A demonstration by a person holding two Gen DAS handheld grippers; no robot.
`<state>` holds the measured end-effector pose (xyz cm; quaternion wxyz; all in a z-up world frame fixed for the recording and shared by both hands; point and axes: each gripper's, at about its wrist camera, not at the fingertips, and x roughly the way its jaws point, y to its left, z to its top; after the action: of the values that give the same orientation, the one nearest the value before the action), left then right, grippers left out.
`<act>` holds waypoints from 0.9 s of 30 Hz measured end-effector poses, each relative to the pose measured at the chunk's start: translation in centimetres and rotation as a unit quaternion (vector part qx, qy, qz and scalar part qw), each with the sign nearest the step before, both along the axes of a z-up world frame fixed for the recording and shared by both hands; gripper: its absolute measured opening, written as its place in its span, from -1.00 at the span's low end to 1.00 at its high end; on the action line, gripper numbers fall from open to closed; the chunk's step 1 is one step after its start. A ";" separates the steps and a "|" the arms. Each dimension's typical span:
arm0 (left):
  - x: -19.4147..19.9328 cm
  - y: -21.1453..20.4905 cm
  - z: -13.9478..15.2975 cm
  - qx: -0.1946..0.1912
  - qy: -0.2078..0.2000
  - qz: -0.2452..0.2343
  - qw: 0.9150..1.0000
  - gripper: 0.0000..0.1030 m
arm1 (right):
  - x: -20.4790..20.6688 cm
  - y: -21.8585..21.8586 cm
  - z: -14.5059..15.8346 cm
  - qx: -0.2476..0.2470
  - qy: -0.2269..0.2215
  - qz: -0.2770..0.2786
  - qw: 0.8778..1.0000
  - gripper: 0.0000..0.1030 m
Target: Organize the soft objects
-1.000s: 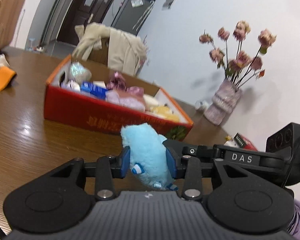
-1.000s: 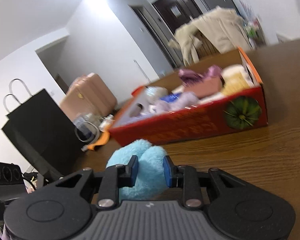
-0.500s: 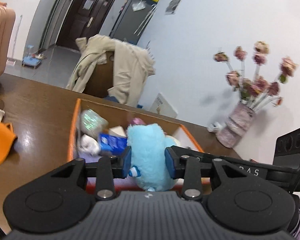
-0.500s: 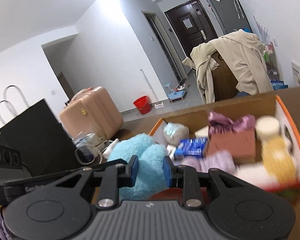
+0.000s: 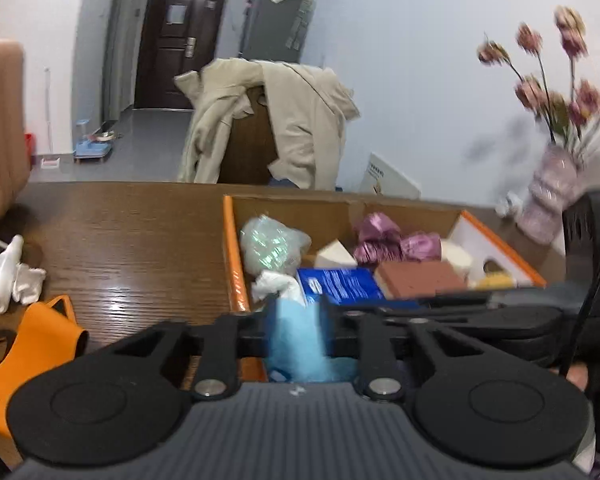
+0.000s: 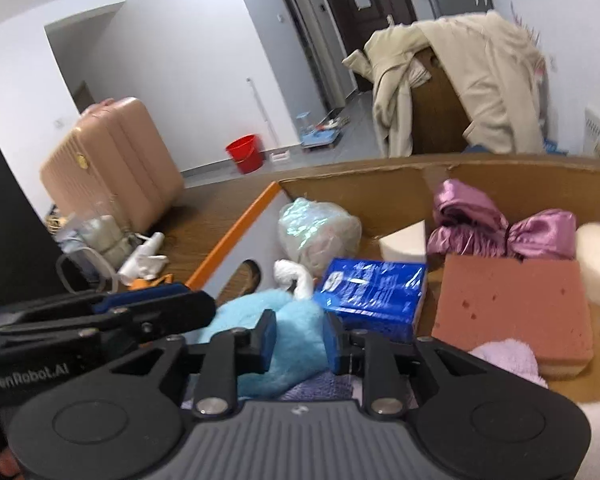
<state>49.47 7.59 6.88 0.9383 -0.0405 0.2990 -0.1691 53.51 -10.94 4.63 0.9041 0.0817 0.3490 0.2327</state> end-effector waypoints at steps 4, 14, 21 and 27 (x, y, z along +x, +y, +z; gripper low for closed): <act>-0.1 -0.8 -0.6 0.014 0.011 -0.004 1.000 -0.77 | -0.7 1.1 -0.7 -0.052 -0.032 0.005 0.998 -0.51; -3.3 -0.2 2.9 0.001 -0.011 0.024 1.000 -0.73 | -1.3 -1.1 2.1 -0.016 -0.029 0.003 0.999 -0.22; -6.9 -1.2 6.5 0.010 -0.040 0.036 0.998 -0.35 | -7.0 -7.2 8.1 -0.007 -0.083 -0.038 0.996 0.07; -9.8 -2.6 7.4 0.018 -0.043 0.028 0.998 -0.06 | -12.8 -13.7 9.7 -0.047 -0.104 -0.088 0.990 0.32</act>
<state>39.62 5.00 14.25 0.9553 -0.0245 0.2600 -0.1385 40.72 -24.68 14.30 0.9552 0.0446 0.2553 0.1427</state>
